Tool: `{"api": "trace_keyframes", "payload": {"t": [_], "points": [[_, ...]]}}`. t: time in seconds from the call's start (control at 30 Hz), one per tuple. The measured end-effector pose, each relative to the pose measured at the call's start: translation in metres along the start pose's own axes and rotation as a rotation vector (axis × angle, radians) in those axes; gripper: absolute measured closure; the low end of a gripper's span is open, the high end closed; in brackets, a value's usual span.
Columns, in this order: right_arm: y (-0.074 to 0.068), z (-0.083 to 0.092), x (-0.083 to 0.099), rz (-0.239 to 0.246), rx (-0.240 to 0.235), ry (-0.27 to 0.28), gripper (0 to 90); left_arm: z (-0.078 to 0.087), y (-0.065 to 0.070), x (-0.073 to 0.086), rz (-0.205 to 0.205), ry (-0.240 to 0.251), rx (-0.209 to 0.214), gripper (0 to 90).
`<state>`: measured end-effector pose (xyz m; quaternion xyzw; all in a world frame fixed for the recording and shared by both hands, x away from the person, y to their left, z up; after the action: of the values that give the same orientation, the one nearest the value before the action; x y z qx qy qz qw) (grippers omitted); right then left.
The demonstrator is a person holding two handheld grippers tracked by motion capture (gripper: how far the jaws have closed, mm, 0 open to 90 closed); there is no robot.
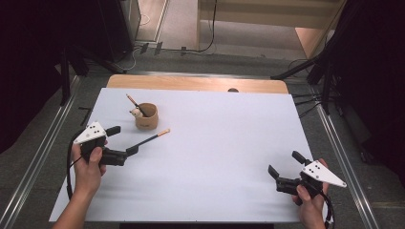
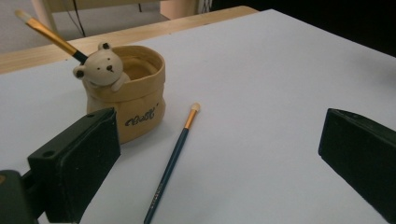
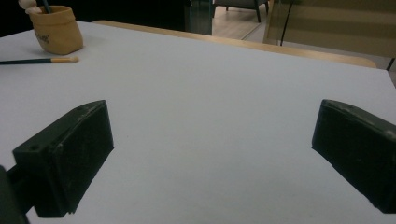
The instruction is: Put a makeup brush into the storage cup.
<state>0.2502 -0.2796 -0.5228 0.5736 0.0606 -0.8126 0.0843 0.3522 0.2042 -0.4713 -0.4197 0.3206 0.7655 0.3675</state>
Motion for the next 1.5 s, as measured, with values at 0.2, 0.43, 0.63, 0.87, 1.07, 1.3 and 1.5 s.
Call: {"api": "trace_keyframes", "payload": {"t": [0.2, 0.43, 0.63, 0.87, 1.07, 1.3, 1.5], "points": [[0.0, 0.001, 0.0, 0.001, 0.003, 0.002, 0.0, -0.014, -0.005, -0.007, -0.015, -0.077, 0.017, 0.0], [-0.001, 0.001, 0.0, 0.007, -0.003, -0.001, 0.0, -0.027, -0.009, -0.009, -0.027, -0.154, 0.033, 0.0], [-0.001, 0.0, 0.0, 0.006, -0.003, -0.002, 0.0, -0.037, -0.014, -0.004, -0.035, -0.242, 0.045, 0.0], [-0.003, -0.001, 0.001, 0.008, -0.006, -0.007, 0.0, -0.05, -0.016, 0.002, -0.005, -0.318, 0.079, 0.0], [-0.003, -0.001, 0.001, 0.007, -0.006, -0.007, 0.0, -0.059, -0.02, 0.011, 0.009, -0.379, 0.086, 0.0], [-0.003, -0.001, 0.002, 0.008, -0.007, -0.008, 0.0, -0.065, -0.025, 0.014, 0.014, -0.436, 0.049, 7.0], [-0.003, -0.002, 0.002, 0.009, -0.007, -0.01, 0.0, -0.07, -0.029, 0.017, 0.012, -0.478, 0.011, 19.1]]}}
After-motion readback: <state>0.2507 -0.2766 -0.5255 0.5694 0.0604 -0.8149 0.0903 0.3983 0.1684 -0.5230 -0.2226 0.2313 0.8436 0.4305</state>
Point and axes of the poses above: each handheld gripper's, and its own axes: z roughly backward along the jaws, x roughly out of its underside, y roughly to its right, the point moved 8 cm from there along -z, roughly forward along the jaws, and after that the axes turned 11 degrees about x, right-handed, at the moved point
